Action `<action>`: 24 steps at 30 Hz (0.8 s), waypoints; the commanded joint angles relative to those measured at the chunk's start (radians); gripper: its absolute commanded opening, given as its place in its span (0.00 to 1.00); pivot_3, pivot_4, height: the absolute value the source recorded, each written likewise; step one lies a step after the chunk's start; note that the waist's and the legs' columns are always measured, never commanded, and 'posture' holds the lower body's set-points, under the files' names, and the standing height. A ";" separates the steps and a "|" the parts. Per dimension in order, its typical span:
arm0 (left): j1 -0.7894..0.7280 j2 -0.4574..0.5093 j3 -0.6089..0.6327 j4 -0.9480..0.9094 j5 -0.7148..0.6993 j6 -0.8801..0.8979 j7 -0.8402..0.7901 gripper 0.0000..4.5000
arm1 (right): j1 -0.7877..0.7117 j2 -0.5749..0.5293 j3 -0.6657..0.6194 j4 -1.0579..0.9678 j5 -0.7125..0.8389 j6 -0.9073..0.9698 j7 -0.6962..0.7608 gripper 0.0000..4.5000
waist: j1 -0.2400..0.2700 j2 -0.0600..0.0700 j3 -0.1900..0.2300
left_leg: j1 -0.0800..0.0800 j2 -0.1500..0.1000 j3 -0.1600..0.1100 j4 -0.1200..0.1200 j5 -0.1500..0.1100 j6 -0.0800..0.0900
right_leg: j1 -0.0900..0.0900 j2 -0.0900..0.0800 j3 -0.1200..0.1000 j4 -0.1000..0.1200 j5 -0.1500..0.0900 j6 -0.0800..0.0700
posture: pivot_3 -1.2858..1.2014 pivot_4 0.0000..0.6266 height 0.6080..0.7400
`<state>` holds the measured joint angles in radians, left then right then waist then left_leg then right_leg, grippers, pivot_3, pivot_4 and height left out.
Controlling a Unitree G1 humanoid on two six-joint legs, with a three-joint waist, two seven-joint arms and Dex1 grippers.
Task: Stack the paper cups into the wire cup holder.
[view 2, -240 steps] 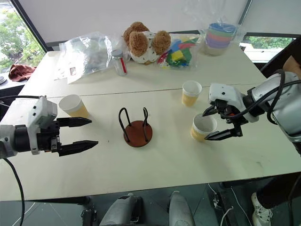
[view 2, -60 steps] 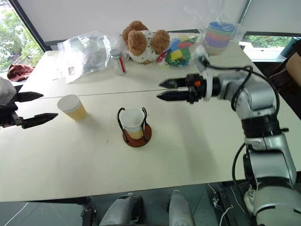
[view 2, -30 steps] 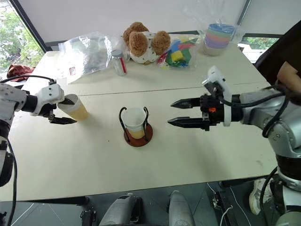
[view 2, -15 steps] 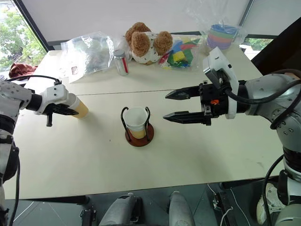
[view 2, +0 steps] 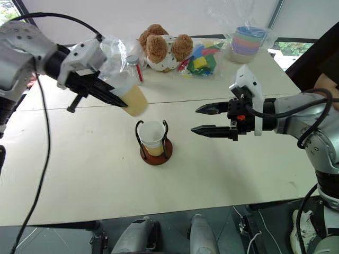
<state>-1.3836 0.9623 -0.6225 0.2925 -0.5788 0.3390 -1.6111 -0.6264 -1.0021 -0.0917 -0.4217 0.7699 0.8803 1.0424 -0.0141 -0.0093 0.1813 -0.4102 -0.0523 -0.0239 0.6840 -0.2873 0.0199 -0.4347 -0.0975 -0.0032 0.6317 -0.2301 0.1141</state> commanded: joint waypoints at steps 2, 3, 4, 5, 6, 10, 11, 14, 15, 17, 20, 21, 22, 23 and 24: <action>-0.071 -0.021 -0.072 0.014 -0.060 -0.056 -0.003 0.01 | 0.019 -0.022 -0.048 -0.055 0.008 0.009 -0.035 0.66 | 0.001 0.000 0.000 | 0.001 0.000 0.000 0.000 0.000 0.000 | 0.001 0.000 0.000 0.000 0.000 0.000 | 0.52 0.24 1.00; -0.076 -0.023 -0.094 0.015 -0.067 -0.068 -0.003 0.01 | 0.024 -0.023 -0.053 -0.061 0.012 0.013 -0.041 0.66 | 0.001 0.000 0.000 | 0.001 0.000 0.000 0.000 0.000 0.000 | 0.001 0.000 0.000 0.000 0.000 0.000 | 0.52 0.24 1.00; -0.080 -0.021 -0.124 0.017 -0.068 -0.088 -0.003 0.01 | 0.028 -0.024 -0.059 -0.068 0.016 0.018 -0.048 0.66 | 0.001 0.000 0.000 | 0.001 0.000 0.000 0.000 0.000 0.000 | 0.001 0.000 0.000 0.000 0.000 0.000 | 0.52 0.24 1.00; -0.084 -0.019 -0.153 0.020 -0.064 -0.109 -0.003 0.01 | 0.031 -0.024 -0.065 -0.073 0.021 0.022 -0.054 0.66 | 0.001 0.000 0.000 | 0.001 0.000 0.000 0.000 0.000 0.000 | 0.001 0.000 0.000 0.000 0.000 0.000 | 0.52 0.24 1.00; -0.086 -0.021 -0.183 0.030 -0.051 -0.141 -0.003 0.01 | 0.037 -0.023 -0.073 -0.079 0.027 0.027 -0.060 0.66 | 0.002 0.000 0.000 | 0.001 0.000 0.000 0.000 0.000 0.000 | 0.001 0.000 0.000 0.000 0.000 0.000 | 0.52 0.24 1.00; -0.108 -0.050 -0.274 0.104 -0.007 -0.256 -0.003 0.01 | 0.060 -0.016 -0.094 -0.101 0.041 0.043 -0.089 0.66 | 0.005 0.000 0.000 | 0.001 0.000 0.000 0.000 0.000 0.000 | 0.001 0.000 0.000 0.000 0.000 0.000 | 0.52 0.24 1.00; -0.116 -0.056 -0.286 0.114 -0.018 -0.259 -0.003 0.01 | 0.062 -0.016 -0.096 -0.104 0.044 0.044 -0.094 0.66 | 0.005 0.000 0.000 | 0.001 0.000 0.000 0.000 0.000 0.000 | 0.001 0.000 0.000 0.000 0.000 0.000 | 0.52 0.24 1.00; -0.141 -0.060 -0.334 0.128 -0.041 -0.286 -0.003 0.01 | 0.068 -0.017 -0.099 -0.108 0.050 0.046 -0.104 0.66 | 0.004 0.000 0.000 | 0.000 0.000 0.000 0.000 0.000 0.000 | 0.001 0.000 0.001 -0.001 0.000 0.000 | 0.52 0.24 1.00; -0.149 -0.059 -0.352 0.129 -0.047 -0.290 -0.003 0.13 | 0.067 -0.015 -0.098 -0.106 0.051 0.045 -0.107 0.66 | 0.003 0.000 0.000 | 0.000 0.000 0.000 0.000 0.000 0.000 | 0.001 0.000 0.001 -0.001 0.000 0.000 | 0.52 0.24 1.00; -0.165 -0.054 -0.390 0.128 -0.067 -0.295 -0.003 0.27 | 0.058 -0.008 -0.091 -0.103 0.053 0.044 -0.114 0.66 | 0.003 0.000 0.000 | 0.000 0.000 0.000 0.000 0.000 0.000 | 0.001 0.000 0.001 -0.001 0.000 0.000 | 0.52 0.24 1.00; -0.184 -0.061 -0.426 0.150 -0.059 -0.331 -0.003 0.62 | 0.054 -0.002 -0.087 -0.105 0.060 0.043 -0.121 0.66 | 0.003 0.000 0.000 | 0.000 0.000 0.000 0.000 0.000 0.000 | 0.001 0.000 0.001 -0.001 -0.001 0.001 | 0.52 0.24 1.00; -0.187 -0.067 -0.424 0.158 -0.062 -0.336 -0.003 0.76 | 0.056 -0.002 -0.087 -0.106 0.061 0.043 -0.124 0.66 | 0.003 0.000 0.000 | 0.000 0.000 0.000 0.000 0.000 0.000 | 0.001 0.000 0.001 0.000 -0.001 0.001 | 0.52 0.24 1.00; -0.186 -0.079 -0.408 0.170 -0.061 -0.341 -0.003 0.87 | 0.059 -0.002 -0.088 -0.107 0.061 0.043 -0.126 0.66 | 0.004 0.000 0.000 | 0.000 0.000 0.000 0.000 0.000 0.000 | 0.001 0.000 0.001 0.000 -0.001 0.001 | 0.52 0.24 1.00; -0.184 -0.095 -0.385 0.189 -0.051 -0.346 -0.003 0.99 | 0.061 -0.002 -0.088 -0.107 0.061 0.043 -0.128 0.66 | 0.004 0.000 0.000 | 0.000 0.000 0.000 0.000 0.000 0.000 | 0.001 0.000 0.001 -0.001 -0.001 0.001 | 0.52 0.24 1.00; -0.186 -0.104 -0.371 0.202 -0.048 -0.339 -0.003 0.99 | 0.062 -0.002 -0.089 -0.107 0.062 0.043 -0.130 0.66 | 0.006 0.000 0.000 | 0.000 0.000 0.000 0.000 0.000 0.000 | 0.001 0.000 0.001 0.000 -0.001 0.001 | 0.52 0.24 1.00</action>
<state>-1.5355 0.8650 -1.0391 0.4771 -0.6224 0.0085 -1.6113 -0.5557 -1.0011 -0.1529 -0.4982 0.8167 0.9313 0.9173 -0.0085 -0.0097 0.1816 -0.4098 -0.0528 -0.0237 0.6843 -0.2874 0.0202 -0.4335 -0.0974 -0.0028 0.6312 -0.2306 0.1148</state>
